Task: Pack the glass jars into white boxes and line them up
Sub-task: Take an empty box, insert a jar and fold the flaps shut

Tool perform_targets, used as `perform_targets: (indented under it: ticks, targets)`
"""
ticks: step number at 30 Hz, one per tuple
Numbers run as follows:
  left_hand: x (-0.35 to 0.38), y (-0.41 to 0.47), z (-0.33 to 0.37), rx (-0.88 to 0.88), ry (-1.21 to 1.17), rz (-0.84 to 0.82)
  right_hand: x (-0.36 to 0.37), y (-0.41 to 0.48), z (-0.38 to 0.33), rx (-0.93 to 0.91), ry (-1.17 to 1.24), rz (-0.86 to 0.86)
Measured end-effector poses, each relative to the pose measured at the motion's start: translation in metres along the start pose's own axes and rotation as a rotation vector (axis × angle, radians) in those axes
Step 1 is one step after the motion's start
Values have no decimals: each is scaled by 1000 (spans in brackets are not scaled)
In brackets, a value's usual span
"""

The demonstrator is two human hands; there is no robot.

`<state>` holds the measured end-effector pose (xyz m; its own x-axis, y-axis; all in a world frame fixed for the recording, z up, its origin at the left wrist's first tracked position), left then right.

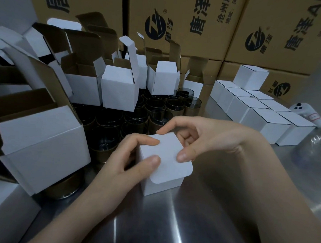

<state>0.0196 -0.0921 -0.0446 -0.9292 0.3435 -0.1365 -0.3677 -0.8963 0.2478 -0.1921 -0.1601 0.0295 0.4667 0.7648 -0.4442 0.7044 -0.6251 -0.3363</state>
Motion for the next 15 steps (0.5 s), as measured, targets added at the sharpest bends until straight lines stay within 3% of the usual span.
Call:
perform_targets:
  ticks: [4,11,15]
  targets:
    - [4,-2,2,-46,131,-47,0,-1,-2,5,-49,17]
    - [4,0,-2,16,213,41,1,-5,-7,-24,-202,140]
    - [3,1,-4,34,228,48,9,-3,-12,-83,-229,92]
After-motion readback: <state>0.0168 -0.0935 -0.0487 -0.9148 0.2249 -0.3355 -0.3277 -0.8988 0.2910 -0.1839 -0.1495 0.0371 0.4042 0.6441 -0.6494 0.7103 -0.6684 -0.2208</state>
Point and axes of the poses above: each hand's wrist, its own y-axis towards the middle knuckle, its own x-axis out of the palm, z = x × y, the point moved 1 cm from there along y, towards the middle knuckle, and after that the axes turned 5 degrees about -z, right-handed, at the moved point
